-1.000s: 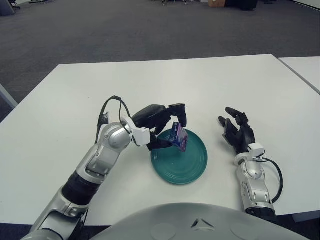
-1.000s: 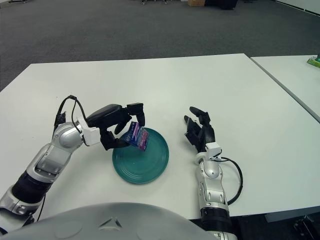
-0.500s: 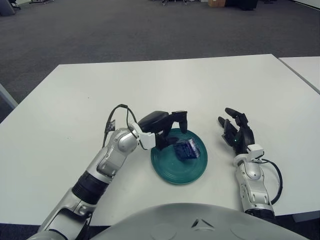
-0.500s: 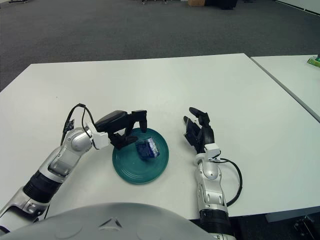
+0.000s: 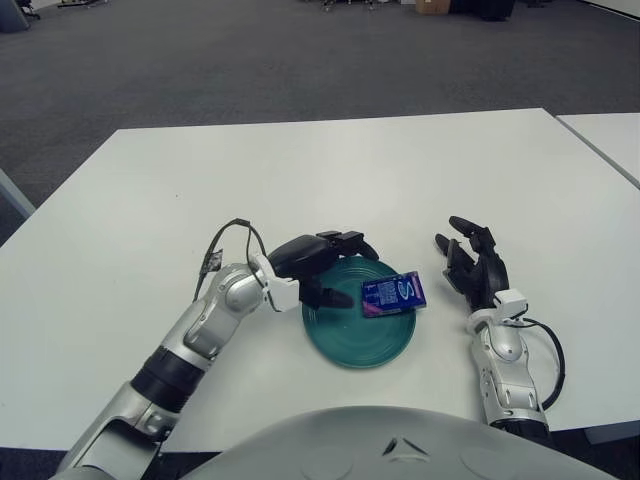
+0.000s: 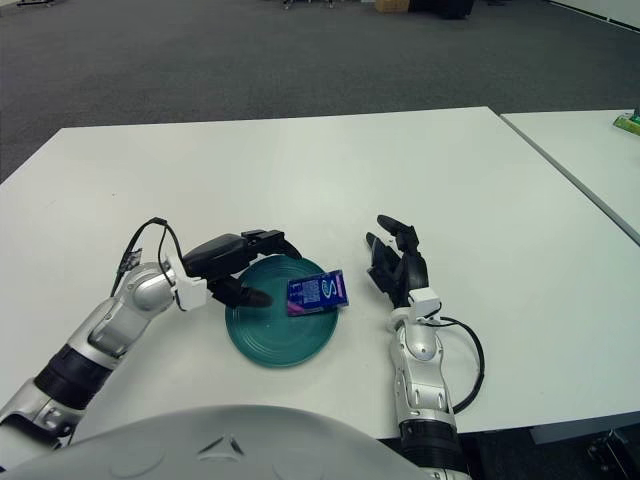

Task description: Put the gum into the plate.

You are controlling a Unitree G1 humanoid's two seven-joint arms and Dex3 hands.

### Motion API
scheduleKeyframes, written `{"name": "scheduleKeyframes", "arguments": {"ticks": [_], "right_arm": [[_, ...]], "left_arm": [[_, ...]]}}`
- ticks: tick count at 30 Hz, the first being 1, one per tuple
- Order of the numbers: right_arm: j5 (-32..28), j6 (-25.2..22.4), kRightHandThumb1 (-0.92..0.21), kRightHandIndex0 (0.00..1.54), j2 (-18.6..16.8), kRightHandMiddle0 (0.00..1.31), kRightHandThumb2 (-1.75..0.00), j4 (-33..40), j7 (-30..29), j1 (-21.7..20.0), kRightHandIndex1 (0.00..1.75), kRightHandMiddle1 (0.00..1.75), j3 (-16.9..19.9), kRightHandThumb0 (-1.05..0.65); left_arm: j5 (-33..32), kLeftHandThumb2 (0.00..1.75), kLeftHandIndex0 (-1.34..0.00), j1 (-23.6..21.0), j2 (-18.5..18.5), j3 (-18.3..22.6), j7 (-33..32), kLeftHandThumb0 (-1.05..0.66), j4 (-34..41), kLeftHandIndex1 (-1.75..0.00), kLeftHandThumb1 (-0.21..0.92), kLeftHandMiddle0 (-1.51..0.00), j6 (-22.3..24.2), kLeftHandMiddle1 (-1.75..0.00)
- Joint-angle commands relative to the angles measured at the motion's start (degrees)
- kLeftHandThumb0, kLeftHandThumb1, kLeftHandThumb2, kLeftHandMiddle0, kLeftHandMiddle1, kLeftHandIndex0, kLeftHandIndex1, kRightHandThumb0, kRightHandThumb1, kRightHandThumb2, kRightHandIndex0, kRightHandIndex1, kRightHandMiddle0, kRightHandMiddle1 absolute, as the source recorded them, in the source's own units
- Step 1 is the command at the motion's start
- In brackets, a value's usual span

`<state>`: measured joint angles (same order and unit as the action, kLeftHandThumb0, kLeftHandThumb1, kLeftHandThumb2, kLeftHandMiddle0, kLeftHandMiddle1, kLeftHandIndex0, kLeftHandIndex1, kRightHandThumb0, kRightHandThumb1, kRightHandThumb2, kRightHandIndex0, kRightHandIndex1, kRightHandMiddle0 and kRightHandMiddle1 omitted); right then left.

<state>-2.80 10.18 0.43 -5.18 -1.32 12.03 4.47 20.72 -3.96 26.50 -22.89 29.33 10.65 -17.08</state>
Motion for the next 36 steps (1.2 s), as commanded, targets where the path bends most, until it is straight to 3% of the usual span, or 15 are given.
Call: {"name": "scheduleKeyframes", "arguments": {"ticks": [1, 11, 15, 19, 25, 29, 33, 36], "right_arm": [[-0.7, -4.8, -0.92, 0.65, -1.0, 0.14, -0.78, -4.8, 0.2, 2.7, 0.03, 0.87, -0.1, -0.62], [-0.6, -5.1, -0.92, 0.62, -1.1, 0.15, -0.77, -5.1, 0.1, 2.2, 0.01, 0.87, 0.0, -0.64], [-0.2, -5.1, -0.92, 0.62, -1.2, 0.15, -0.78, -4.9, -0.3, 2.2, 0.01, 0.88, -0.1, -0.64], [-0.1, -5.2, -0.92, 0.61, -1.2, 0.15, -0.78, -4.7, -0.5, 2.3, 0.01, 0.88, -0.2, -0.64], [0.1, -5.7, -0.92, 0.62, -1.0, 0.14, -0.79, -4.7, -0.6, 2.1, 0.01, 0.88, -0.4, -0.65], [-0.3, -5.7, -0.92, 0.63, -1.0, 0.14, -0.79, -5.0, -0.2, 1.9, 0.01, 0.88, -0.3, -0.65], [-0.6, -5.5, -0.92, 0.63, -0.9, 0.14, -0.79, -5.7, 0.2, 1.7, 0.02, 0.88, -0.2, -0.66], [-0.7, -5.4, -0.92, 0.63, -0.9, 0.13, -0.79, -5.9, 0.5, 1.7, 0.01, 0.87, -0.2, -0.66]], "left_arm": [[0.1, 0.21, 0.0, -0.4, 1.4, 1.1, 1.5, -1.05, 3.7, -0.03, 0.92, 0.0, 1.3, -0.01], [4.0, 0.12, 0.0, -0.5, 1.2, 2.0, 1.1, -1.05, 5.0, 0.0, 0.92, 0.0, 8.0, 0.0], [4.4, 0.09, 0.0, 1.2, -0.3, 5.4, -2.0, -1.05, 5.6, 0.0, 0.92, 0.0, 13.1, 0.0], [3.3, 0.1, 0.0, 3.2, -2.7, 8.0, -5.7, -1.05, 5.2, 0.0, 0.92, 0.0, 15.1, 0.0], [-2.6, 0.24, 0.0, 7.8, -7.8, 11.7, -12.7, -1.05, -0.4, 0.0, 0.92, 0.0, 12.2, 0.0], [-10.0, 0.45, 0.0, 13.2, -13.9, 16.3, -19.3, -1.05, -7.9, 0.0, 0.92, 0.0, 5.9, 0.0], [-17.1, 0.65, -0.01, 15.1, -23.0, 19.6, -25.3, -1.05, -4.8, 0.0, 0.92, -0.02, 11.2, -0.01], [-19.1, 0.81, -0.02, 16.0, -27.6, 21.8, -30.0, -1.04, -4.5, -0.32, 0.92, -0.24, 13.6, -0.02]]}}
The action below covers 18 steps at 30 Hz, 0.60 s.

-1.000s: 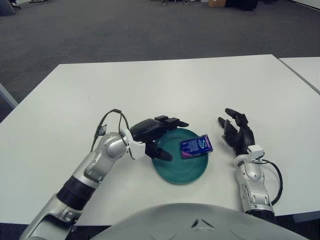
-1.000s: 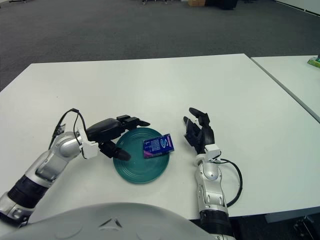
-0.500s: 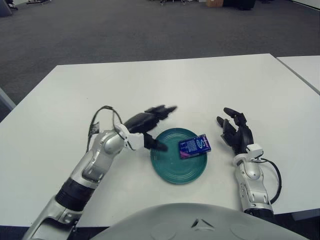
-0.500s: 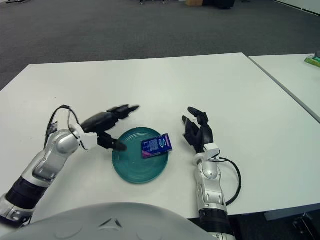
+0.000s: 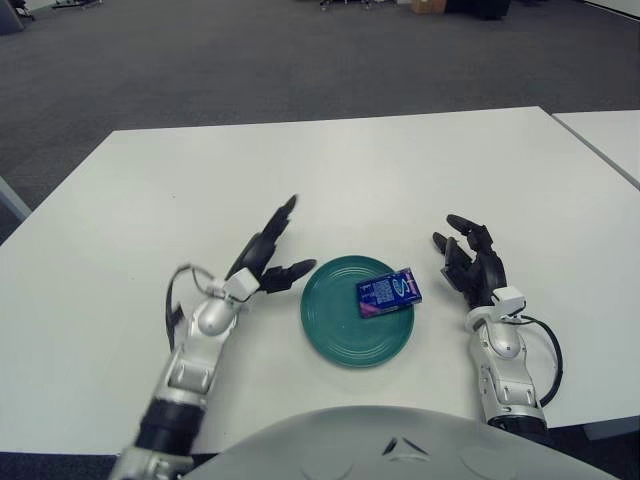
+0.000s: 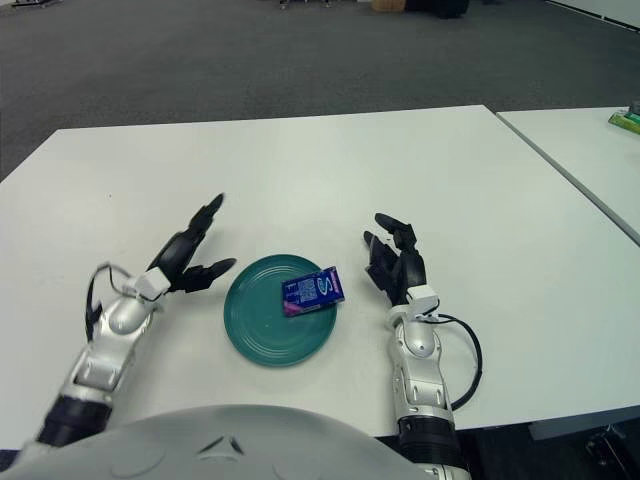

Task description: Put the gum into the plate.

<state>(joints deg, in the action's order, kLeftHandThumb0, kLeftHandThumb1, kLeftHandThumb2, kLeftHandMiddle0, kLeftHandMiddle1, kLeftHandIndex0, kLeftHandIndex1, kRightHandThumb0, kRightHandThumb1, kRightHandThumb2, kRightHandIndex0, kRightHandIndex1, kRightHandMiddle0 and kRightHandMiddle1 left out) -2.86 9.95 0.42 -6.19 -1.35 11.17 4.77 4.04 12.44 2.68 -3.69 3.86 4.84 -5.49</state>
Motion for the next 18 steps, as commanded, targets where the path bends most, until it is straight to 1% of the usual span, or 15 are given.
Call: {"name": "scheduleKeyframes", "arguments": {"ticks": [1, 2, 3, 4, 5, 8, 9, 11, 14, 18], "right_arm": [[-0.6, -5.1, -0.92, 0.63, -0.9, 0.12, -0.79, -4.9, 0.6, 2.6, 0.01, 0.87, -0.5, -0.66], [-0.6, -5.1, -0.92, 0.63, -0.9, 0.12, -0.79, -4.9, 0.6, 2.6, 0.01, 0.87, -0.5, -0.66], [-0.6, -5.1, -0.92, 0.62, -0.9, 0.12, -0.79, -4.9, 0.7, 2.7, 0.01, 0.87, -0.5, -0.66], [-0.6, -5.1, -0.92, 0.62, -0.9, 0.12, -0.79, -4.9, 0.7, 2.7, 0.01, 0.87, -0.5, -0.67], [-0.7, -5.1, -0.92, 0.62, -0.8, 0.12, -0.79, -4.8, 0.8, 2.8, 0.01, 0.87, -0.4, -0.67], [-0.8, -5.2, -0.92, 0.62, -0.7, 0.12, -0.79, -4.5, 1.0, 2.9, 0.01, 0.87, -0.3, -0.67], [-0.8, -5.2, -0.92, 0.63, -0.7, 0.12, -0.79, -4.5, 1.1, 3.0, 0.01, 0.87, -0.2, -0.67], [-0.9, -5.1, -0.92, 0.62, -0.7, 0.12, -0.78, -4.5, 1.3, 3.0, 0.01, 0.87, -0.1, -0.67], [-1.0, -5.1, -0.92, 0.62, -0.7, 0.12, -0.78, -4.4, 1.4, 3.1, 0.01, 0.87, 0.0, -0.67], [-1.3, -5.0, -0.92, 0.61, -0.6, 0.13, -0.78, -4.6, 1.8, 3.2, 0.0, 0.88, 0.1, -0.67]], "left_arm": [[-2.7, 0.84, -0.01, -0.3, -4.4, 2.9, -5.2, -1.04, 1.2, -0.48, 0.92, -0.31, 2.3, -0.02], [-3.2, 0.86, -0.01, 0.0, -5.6, 3.4, -6.4, -1.03, 0.6, -0.59, 0.92, -0.36, 2.2, -0.03], [-3.7, 0.87, -0.03, 0.3, -6.4, 3.8, -7.0, -1.02, -0.3, -0.65, 0.92, -0.4, 1.7, -0.04], [-4.0, 0.89, -0.07, 0.6, -7.0, 4.0, -7.5, -1.01, -0.9, -0.75, 0.92, -0.46, 1.3, -0.06], [-4.4, 0.9, -0.1, 0.9, -7.6, 4.2, -7.9, -1.0, -1.5, -0.81, 0.92, -0.5, 0.6, -0.08], [-5.9, 0.91, -0.19, 1.7, -8.9, 4.8, -8.0, -0.96, -2.2, -0.95, 0.92, -0.59, -0.8, -0.13], [-6.4, 0.91, -0.2, 2.0, -9.2, 5.1, -7.9, -0.95, -2.6, -0.97, 0.92, -0.61, -1.5, -0.14], [-6.8, 0.9, -0.25, 2.4, -9.5, 5.2, -7.8, -0.93, -3.1, -1.04, 0.92, -0.58, -2.4, -0.3], [-7.0, 0.9, -0.27, 3.5, -9.1, 5.6, -7.4, -0.91, -4.6, -1.09, 0.92, -0.52, -4.7, -0.47], [-6.0, 0.88, -0.28, 4.6, -8.5, 5.7, -7.4, -0.88, -7.4, -1.13, 0.92, -0.5, -8.4, -0.59]]}}
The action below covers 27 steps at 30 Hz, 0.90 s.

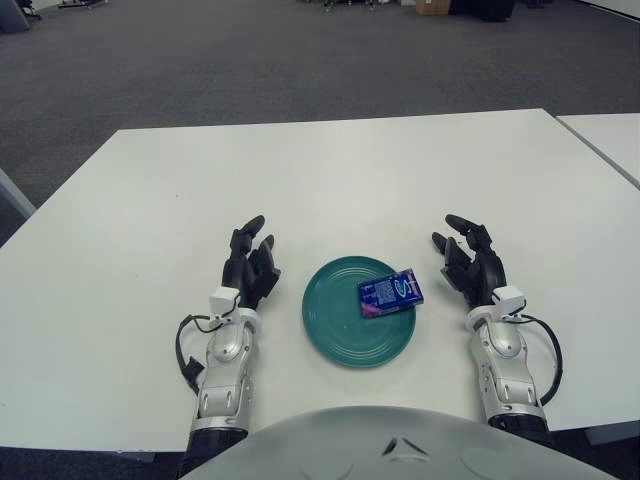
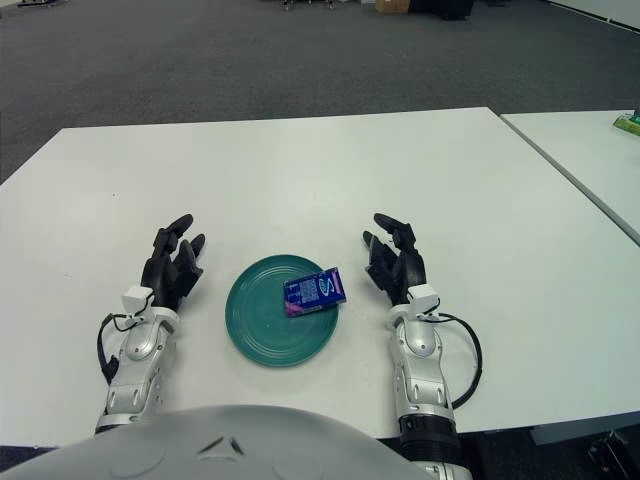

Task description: Put the gum into the plate.

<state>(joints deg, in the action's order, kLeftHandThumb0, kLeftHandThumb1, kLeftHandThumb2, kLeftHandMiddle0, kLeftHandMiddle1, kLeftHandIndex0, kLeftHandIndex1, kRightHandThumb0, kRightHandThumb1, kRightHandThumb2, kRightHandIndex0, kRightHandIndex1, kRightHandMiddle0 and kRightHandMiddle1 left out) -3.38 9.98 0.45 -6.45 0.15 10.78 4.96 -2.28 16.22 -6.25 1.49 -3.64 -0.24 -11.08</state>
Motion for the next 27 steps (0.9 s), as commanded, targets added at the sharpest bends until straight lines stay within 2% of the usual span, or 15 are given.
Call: {"name": "scheduleKeyframes", "arguments": {"ticks": [1, 8, 18, 23, 27], "right_arm": [[-0.8, -5.0, -0.92, 0.61, -0.6, 0.13, -0.78, -4.6, 0.4, 3.6, 0.0, 0.88, 0.0, -0.67], [-0.8, -5.1, -0.92, 0.59, -0.5, 0.13, -0.78, -5.0, 0.7, 3.5, 0.0, 0.89, 0.2, -0.67], [-0.5, -5.3, -0.92, 0.6, -0.5, 0.13, -0.78, -4.8, 0.5, 3.7, 0.01, 0.89, -0.1, -0.68], [-0.6, -5.3, -0.92, 0.6, -0.7, 0.13, -0.78, -4.7, 0.4, 3.9, 0.01, 0.89, -0.2, -0.67], [-0.5, -5.5, -0.92, 0.61, -0.7, 0.13, -0.78, -4.6, 0.4, 4.0, 0.01, 0.89, -0.3, -0.67]], "left_arm": [[0.5, 0.86, -0.28, 0.8, 0.6, 0.7, 0.1, -0.87, -3.6, -1.14, 0.92, -0.5, -3.8, -0.62], [-1.0, 0.82, -0.26, 0.1, 1.7, 2.1, 1.4, -0.82, -9.4, -1.17, 0.92, -0.46, -6.6, -0.77], [-5.9, 0.72, -0.34, -1.1, 2.3, 3.1, 5.3, -0.73, -9.4, -1.37, 0.92, -0.49, -4.3, -1.14], [-3.9, 0.73, -0.37, -0.8, 4.2, 2.3, 6.4, -0.71, -9.3, -1.39, 0.92, -0.5, -3.6, -1.18], [-2.9, 0.76, -0.39, -0.3, 5.2, 1.6, 7.4, -0.71, -9.1, -1.31, 0.92, -0.52, -3.4, -1.11]]}}
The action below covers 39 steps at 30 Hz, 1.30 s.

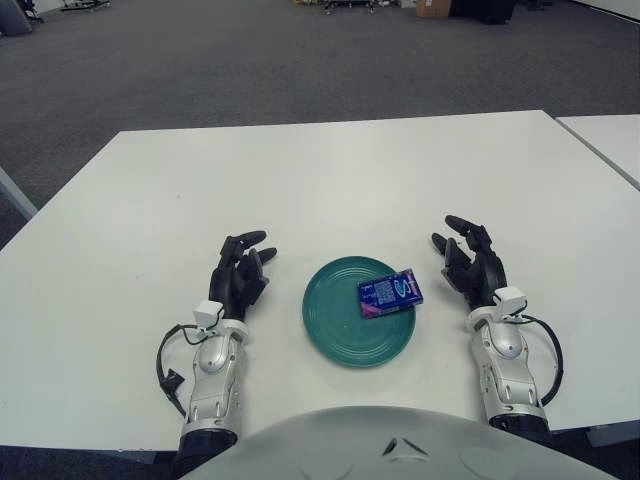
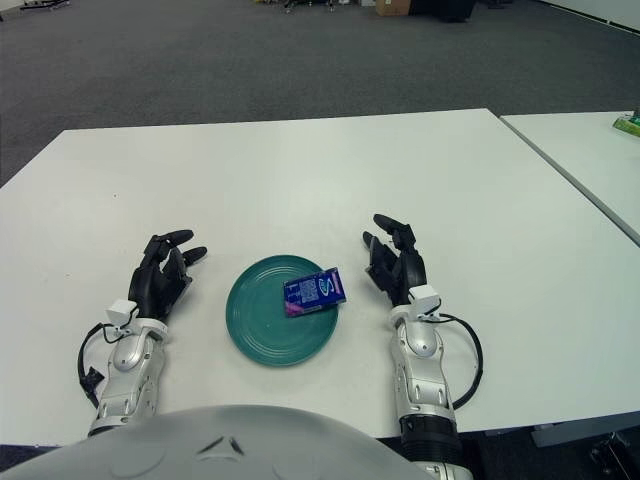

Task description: Put the gum into the plate.

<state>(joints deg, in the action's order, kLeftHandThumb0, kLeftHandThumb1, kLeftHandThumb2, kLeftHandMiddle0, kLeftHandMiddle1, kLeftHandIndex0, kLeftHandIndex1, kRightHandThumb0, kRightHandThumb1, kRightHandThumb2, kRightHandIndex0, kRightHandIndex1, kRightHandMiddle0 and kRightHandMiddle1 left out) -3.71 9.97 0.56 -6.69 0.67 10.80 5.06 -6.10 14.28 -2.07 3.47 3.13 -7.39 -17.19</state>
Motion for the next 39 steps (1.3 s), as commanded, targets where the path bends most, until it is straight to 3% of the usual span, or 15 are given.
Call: {"name": "scheduleKeyframes", "arguments": {"ticks": [1, 6, 39], "right_arm": [[-0.1, -5.5, -0.92, 0.61, -0.8, 0.13, -0.78, -4.3, -0.2, 4.0, 0.01, 0.89, -0.4, -0.68], [0.2, -5.6, -0.92, 0.6, -0.8, 0.12, -0.78, -4.1, -0.3, 4.2, 0.01, 0.88, -0.6, -0.68], [0.0, -6.1, -0.92, 0.62, -0.9, 0.11, -0.79, -3.0, -0.2, 5.1, 0.01, 0.89, -1.0, -0.68]], "left_arm": [[1.1, 0.77, -0.39, 1.7, 1.1, -0.5, 0.7, -0.71, -1.9, -1.29, 0.92, -0.53, 2.7, -1.08], [1.8, 0.79, -0.38, 2.7, 1.7, -0.8, 0.5, -0.72, -0.6, -1.23, 0.92, -0.55, 3.1, -1.01], [1.5, 0.77, -0.35, 4.9, 1.4, -1.6, 0.4, -0.72, 4.3, -1.16, 0.92, -0.56, 6.9, -0.92]]}}
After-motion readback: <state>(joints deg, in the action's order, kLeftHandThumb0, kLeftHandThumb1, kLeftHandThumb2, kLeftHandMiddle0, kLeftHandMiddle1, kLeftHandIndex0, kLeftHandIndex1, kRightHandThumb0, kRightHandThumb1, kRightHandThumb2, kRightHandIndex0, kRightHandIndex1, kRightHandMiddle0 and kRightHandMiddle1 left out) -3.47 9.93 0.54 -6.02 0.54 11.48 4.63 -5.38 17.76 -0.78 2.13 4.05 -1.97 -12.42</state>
